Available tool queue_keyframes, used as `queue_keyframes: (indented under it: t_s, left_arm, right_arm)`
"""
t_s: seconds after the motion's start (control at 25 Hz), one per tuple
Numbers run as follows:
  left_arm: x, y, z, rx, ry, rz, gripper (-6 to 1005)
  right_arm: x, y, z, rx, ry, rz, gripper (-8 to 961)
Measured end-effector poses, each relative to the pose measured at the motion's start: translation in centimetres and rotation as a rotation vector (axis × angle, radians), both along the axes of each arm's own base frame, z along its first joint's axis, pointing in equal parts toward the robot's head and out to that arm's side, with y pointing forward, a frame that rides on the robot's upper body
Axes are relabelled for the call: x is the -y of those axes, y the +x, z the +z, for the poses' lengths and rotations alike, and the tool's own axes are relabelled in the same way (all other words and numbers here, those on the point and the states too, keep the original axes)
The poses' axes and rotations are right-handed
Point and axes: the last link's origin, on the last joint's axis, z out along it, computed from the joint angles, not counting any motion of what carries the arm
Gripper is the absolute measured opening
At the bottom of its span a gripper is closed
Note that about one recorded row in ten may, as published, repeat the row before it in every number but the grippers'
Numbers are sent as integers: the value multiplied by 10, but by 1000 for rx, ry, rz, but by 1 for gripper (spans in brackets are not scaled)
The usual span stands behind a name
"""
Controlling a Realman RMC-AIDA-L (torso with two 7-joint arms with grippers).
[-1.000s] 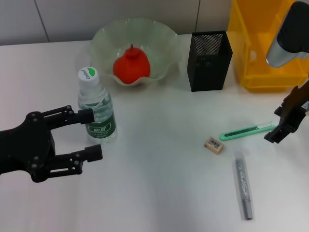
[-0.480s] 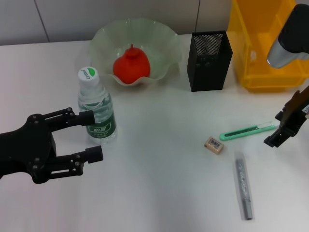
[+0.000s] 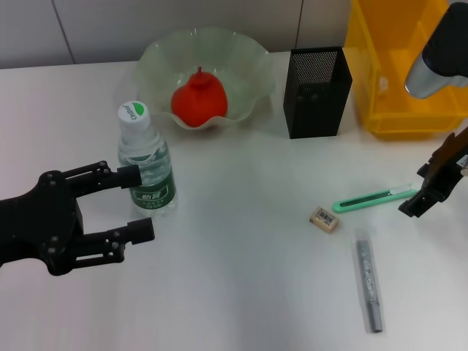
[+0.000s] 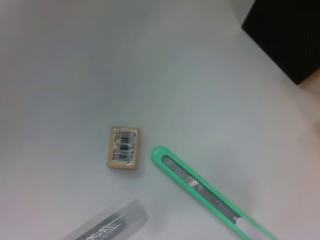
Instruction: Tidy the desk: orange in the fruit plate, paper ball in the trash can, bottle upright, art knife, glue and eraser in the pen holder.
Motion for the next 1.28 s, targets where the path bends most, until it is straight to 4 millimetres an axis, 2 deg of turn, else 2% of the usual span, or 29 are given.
queue_keyframes:
  t_s: [0.4, 0.56, 0.96, 1.28]
  left_arm:
    - [0, -2, 2, 7, 14, 15, 785]
    - [1, -4, 2, 9, 12, 22, 785]
    - [4, -7, 0, 14, 8, 36, 785]
    - [5, -9, 0, 22, 9, 48, 785]
  right_arm:
    - [-7, -4, -1, 65, -6, 33, 789]
    - [-12, -12, -9, 101, -69, 110, 789]
    - [-26, -16, -17, 139, -148, 251, 788]
    - [-21, -13, -32, 171, -230, 268, 788]
